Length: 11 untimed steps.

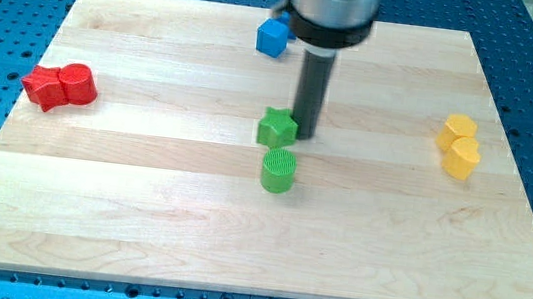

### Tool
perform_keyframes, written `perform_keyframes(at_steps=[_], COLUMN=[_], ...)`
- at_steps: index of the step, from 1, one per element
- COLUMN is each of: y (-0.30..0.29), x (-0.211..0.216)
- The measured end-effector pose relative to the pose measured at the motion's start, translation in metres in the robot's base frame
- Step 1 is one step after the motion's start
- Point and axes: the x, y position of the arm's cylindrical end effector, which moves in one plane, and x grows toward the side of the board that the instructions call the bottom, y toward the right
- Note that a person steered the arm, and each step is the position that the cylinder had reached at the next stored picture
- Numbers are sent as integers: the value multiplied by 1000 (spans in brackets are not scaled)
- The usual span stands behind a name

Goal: Move the green blocks to the left

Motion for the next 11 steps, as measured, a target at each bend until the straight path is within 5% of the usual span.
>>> perform_keyframes(at_steps=[1, 3, 4, 6, 7, 9, 10, 11], y=[61, 33, 1, -65, -62, -15, 9, -27], x=[53, 152, 85, 109, 65, 71, 40, 32])
